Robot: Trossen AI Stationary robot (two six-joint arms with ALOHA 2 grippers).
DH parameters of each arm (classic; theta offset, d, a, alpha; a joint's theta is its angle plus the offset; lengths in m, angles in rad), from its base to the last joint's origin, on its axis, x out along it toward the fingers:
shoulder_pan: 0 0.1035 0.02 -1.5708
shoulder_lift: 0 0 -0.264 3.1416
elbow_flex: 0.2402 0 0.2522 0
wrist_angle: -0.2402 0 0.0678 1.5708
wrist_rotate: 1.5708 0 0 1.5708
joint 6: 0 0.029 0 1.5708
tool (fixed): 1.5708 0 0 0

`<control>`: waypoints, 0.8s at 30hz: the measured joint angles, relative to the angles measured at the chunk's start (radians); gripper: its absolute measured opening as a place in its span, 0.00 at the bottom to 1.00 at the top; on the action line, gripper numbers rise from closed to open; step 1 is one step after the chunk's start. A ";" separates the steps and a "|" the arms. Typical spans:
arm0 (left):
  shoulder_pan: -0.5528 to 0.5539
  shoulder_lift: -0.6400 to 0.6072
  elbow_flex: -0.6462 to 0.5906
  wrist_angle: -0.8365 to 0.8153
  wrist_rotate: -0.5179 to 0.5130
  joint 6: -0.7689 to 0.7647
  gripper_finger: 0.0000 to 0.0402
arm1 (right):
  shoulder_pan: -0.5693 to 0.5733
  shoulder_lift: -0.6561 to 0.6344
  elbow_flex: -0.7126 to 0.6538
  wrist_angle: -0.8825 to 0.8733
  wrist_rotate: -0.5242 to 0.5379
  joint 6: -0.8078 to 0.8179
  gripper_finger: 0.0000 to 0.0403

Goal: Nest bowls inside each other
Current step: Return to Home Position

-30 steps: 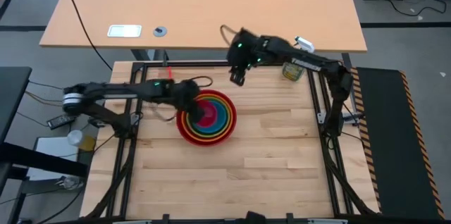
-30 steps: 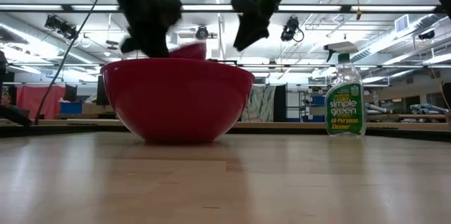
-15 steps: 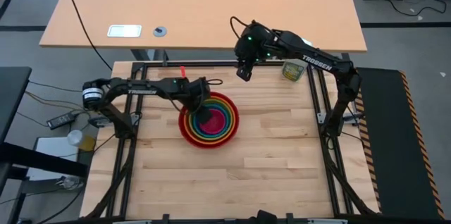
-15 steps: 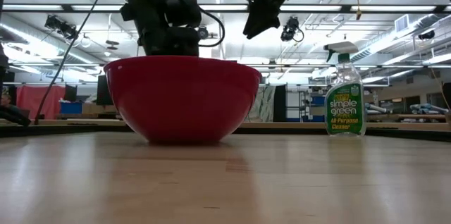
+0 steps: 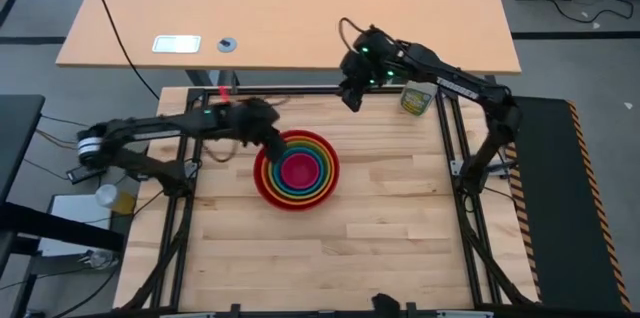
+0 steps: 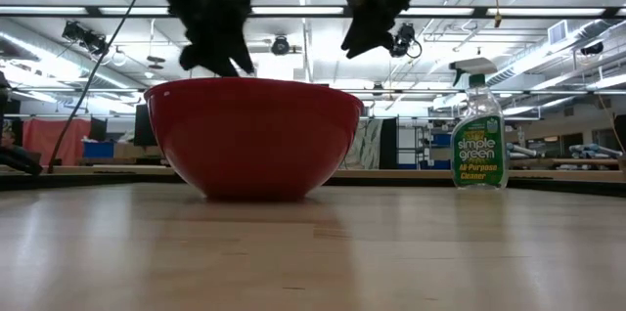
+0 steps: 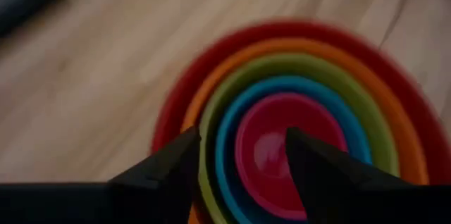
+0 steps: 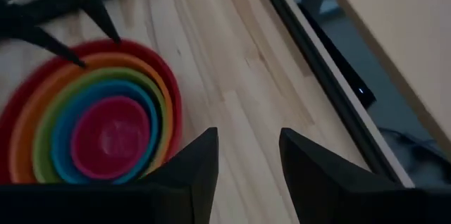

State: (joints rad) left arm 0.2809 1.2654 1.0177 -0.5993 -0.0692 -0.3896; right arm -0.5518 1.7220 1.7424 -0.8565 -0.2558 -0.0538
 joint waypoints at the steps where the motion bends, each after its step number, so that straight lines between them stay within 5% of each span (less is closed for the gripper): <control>1: 0.012 -0.045 -0.028 0.036 -0.002 0.007 0.51 | -0.009 -0.031 -0.049 0.045 -0.014 0.019 0.39; 9: 0.133 -0.376 -0.206 0.113 -0.006 0.003 0.39 | -0.038 -0.348 -0.537 0.452 -0.051 0.150 0.37; 18: 0.264 -0.554 -0.334 0.258 0.098 0.101 0.35 | -0.073 -0.665 -1.010 0.937 -0.125 0.473 0.37; 24: 0.338 -0.666 -0.376 0.292 0.152 0.072 0.35 | -0.133 -0.897 -1.128 0.928 -0.085 0.556 0.37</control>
State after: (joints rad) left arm 0.6194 0.5990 0.6415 -0.3069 0.0832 -0.3178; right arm -0.6848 0.8249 0.6145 0.0712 -0.3407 0.5020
